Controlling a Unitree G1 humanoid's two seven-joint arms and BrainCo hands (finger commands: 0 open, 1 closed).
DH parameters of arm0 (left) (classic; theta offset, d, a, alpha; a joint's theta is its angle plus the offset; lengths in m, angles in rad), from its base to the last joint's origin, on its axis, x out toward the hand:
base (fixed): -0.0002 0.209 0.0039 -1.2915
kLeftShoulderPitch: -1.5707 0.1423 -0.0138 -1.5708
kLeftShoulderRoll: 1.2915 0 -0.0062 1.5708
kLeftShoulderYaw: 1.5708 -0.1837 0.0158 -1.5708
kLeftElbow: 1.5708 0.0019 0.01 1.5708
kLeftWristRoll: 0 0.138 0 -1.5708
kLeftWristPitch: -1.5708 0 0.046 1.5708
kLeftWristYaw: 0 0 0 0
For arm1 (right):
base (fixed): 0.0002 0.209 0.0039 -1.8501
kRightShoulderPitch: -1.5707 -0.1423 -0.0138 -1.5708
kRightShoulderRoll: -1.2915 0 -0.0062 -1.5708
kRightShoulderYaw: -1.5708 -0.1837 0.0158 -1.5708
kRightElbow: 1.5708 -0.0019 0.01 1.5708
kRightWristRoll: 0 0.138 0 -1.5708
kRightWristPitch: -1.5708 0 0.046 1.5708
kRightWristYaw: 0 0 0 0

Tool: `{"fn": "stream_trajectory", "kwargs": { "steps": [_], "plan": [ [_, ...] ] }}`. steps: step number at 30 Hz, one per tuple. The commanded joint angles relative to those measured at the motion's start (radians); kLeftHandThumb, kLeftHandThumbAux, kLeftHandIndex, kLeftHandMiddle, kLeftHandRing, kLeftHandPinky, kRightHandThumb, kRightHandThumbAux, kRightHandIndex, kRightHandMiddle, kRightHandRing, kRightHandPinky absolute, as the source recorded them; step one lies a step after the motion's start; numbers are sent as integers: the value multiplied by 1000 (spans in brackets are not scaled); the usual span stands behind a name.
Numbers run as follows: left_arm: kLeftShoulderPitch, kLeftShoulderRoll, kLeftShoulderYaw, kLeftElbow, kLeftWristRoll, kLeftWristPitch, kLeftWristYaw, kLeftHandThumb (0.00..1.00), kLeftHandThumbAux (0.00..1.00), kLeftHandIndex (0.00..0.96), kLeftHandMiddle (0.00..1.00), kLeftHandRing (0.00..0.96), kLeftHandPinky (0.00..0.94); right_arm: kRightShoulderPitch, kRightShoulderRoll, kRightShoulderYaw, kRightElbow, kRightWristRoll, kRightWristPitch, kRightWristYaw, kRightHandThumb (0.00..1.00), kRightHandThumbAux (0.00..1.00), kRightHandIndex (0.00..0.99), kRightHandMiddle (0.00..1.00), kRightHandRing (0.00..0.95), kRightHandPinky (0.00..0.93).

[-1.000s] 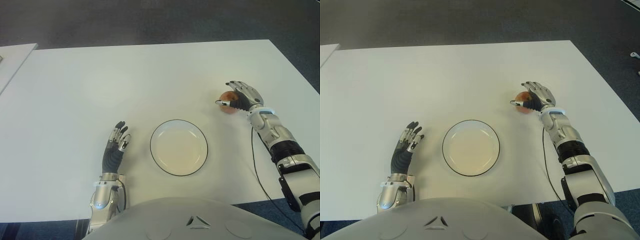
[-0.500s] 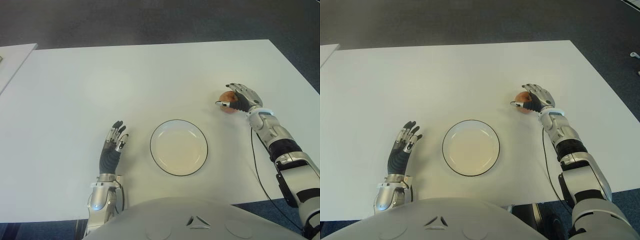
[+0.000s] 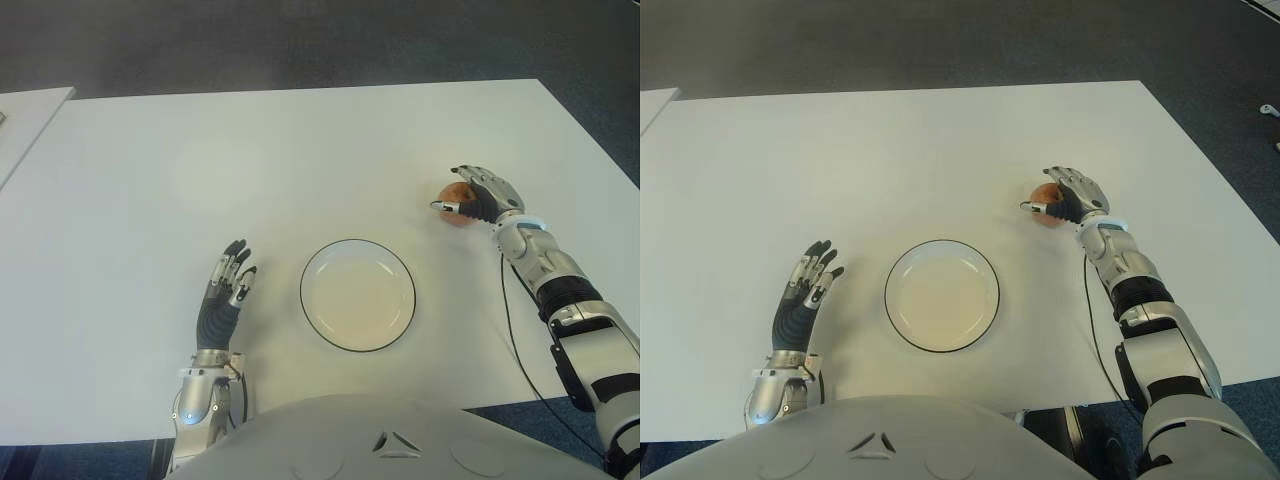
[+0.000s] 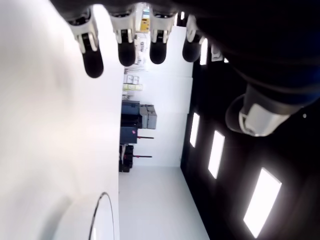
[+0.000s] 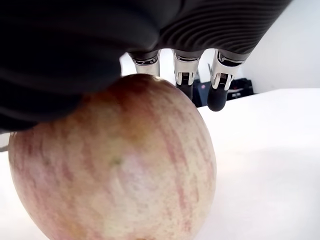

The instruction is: Put the apples into the plate.

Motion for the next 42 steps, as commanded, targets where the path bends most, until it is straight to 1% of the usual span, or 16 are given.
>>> {"fn": "stream_trajectory", "kwargs": {
  "steps": [1,7,11,13,17,18,20,21,22,23,25,26,28,34,37,42],
  "plan": [
    [-2,6,8,27,-6,-24,-20,94,499,75,46,81,175,-3,9,8,15,13,-7,3,220,250,0,0,0,7],
    [9,7,8,18,-3,-18,-16,82,500,70,38,75,168,-1,11,8,29,18,-11,-10,231,262,0,0,0,27],
    [14,5,9,12,2,-17,-11,74,502,67,35,71,159,2,18,-2,39,35,-24,-29,280,299,12,24,26,75],
    [15,3,8,10,4,-20,-10,71,500,67,35,71,160,4,21,-8,41,45,-29,-35,320,325,38,56,63,119],
    [17,1,5,8,3,-23,-11,73,500,71,38,74,173,3,24,-9,48,53,-36,-49,380,358,120,126,148,204],
    [17,1,5,8,3,-23,-11,73,498,72,38,74,172,3,25,-9,51,53,-38,-54,409,373,159,177,209,272],
    [21,0,4,1,8,-14,-6,74,497,72,38,73,168,1,26,-7,56,51,-43,-67,451,393,216,254,298,365],
    [28,-2,3,-9,13,2,1,73,497,72,38,73,167,1,26,-5,60,48,-46,-76,459,397,228,270,316,383],
    [33,-3,3,-17,17,13,7,74,498,70,38,74,163,0,26,-4,63,47,-49,-82,485,407,272,342,387,438],
    [38,-5,2,-26,20,25,12,74,499,69,39,74,162,-1,26,-1,67,44,-54,-93,495,410,288,369,413,458],
    [43,-8,1,-36,22,39,16,77,504,66,41,77,161,-3,26,3,75,38,-64,-114,537,423,368,487,515,539],
    [43,-8,0,-36,15,36,10,78,506,66,42,78,161,-4,28,6,79,33,-73,-133,551,426,393,514,536,557],
    [42,-8,-2,-34,5,25,0,83,514,67,47,83,164,-5,30,10,87,29,-86,-159,625,447,511,604,607,625],
    [39,-11,-4,-28,-2,-2,-8,87,516,77,49,83,166,-8,36,2,105,48,-115,-177,771,510,659,713,708,717],
    [40,-12,-5,-27,1,-9,-6,86,514,80,46,80,169,-8,44,-11,108,66,-124,-183,851,559,712,755,744,748],
    [40,-13,-9,-23,-7,-21,-12,91,519,88,49,87,190,-9,48,-17,108,75,-122,-192,925,604,764,799,783,792]
  ]
}}
